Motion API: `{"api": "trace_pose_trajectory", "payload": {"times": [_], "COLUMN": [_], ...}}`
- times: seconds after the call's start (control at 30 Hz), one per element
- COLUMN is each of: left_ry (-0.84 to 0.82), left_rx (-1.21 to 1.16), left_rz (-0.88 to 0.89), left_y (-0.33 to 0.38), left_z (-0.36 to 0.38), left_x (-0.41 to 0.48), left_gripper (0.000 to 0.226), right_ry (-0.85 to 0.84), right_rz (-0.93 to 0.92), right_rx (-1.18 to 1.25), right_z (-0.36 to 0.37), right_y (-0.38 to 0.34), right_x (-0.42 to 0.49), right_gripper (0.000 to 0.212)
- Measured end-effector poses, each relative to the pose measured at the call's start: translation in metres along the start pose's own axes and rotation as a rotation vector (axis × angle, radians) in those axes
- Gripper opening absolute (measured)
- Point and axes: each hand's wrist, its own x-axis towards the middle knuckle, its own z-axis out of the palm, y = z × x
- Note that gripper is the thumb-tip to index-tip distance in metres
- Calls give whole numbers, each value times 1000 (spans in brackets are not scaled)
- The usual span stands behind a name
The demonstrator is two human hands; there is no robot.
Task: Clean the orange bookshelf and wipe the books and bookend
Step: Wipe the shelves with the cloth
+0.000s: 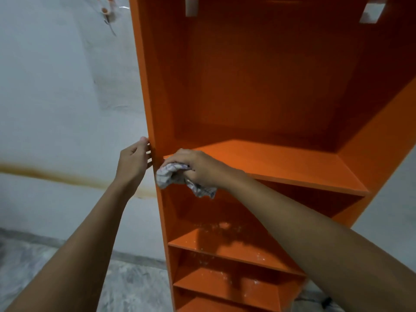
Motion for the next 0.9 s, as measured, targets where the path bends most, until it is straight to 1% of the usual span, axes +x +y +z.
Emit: {"api": "trace_pose_trajectory", "payload": {"times": [0.1,0.17,0.2,0.23,0.3,0.37,0.43,0.5,0.57,0.67,0.73,0.8,0.9], "left_ry": [-20,-18,-13,-7,5,15,3,-15,-27,-17,25,97,196], "left_rx": [-7,8,14,24,48,46,37,51,79,84,94,127,175], "left_rz": [-17,-11,-1,14,26,6,-34,-47,-45,-21,-8,0,29], "left_y": [-1,-1,-1,-3,-3,-2,1,4,3,1,-1,-3,-7], "left_z": [-2,-1,0,1,3,4,4,3,2,3,10,17,34], "left_x": [0,-1,-1,-1,-1,-2,-2,-2,-2,-2,-4,-7,-13], "left_gripper": [42,41,37,30,24,26,32,35,35,33,37,44,44], "right_ry": [48,155,219,290,437,536,537,478,406,371,384,431,528], "right_rz": [-13,-13,-7,7,10,-47,-108,-145,-133,-119,-138,-146,-147], "right_rx": [51,103,102,59,-157,-386,-507,-605,-717,-784,-784,-773,-773], "right_z": [13,22,26,30,37,41,44,51,58,58,53,48,37], "right_y": [-15,-20,-19,-16,-8,-2,0,1,5,14,20,28,42], "right_x": [-30,-49,-56,-60,-61,-50,-30,-3,18,24,11,-6,-43], "right_gripper": [52,56,58,60,59,47,36,33,24,27,29,32,32]}}
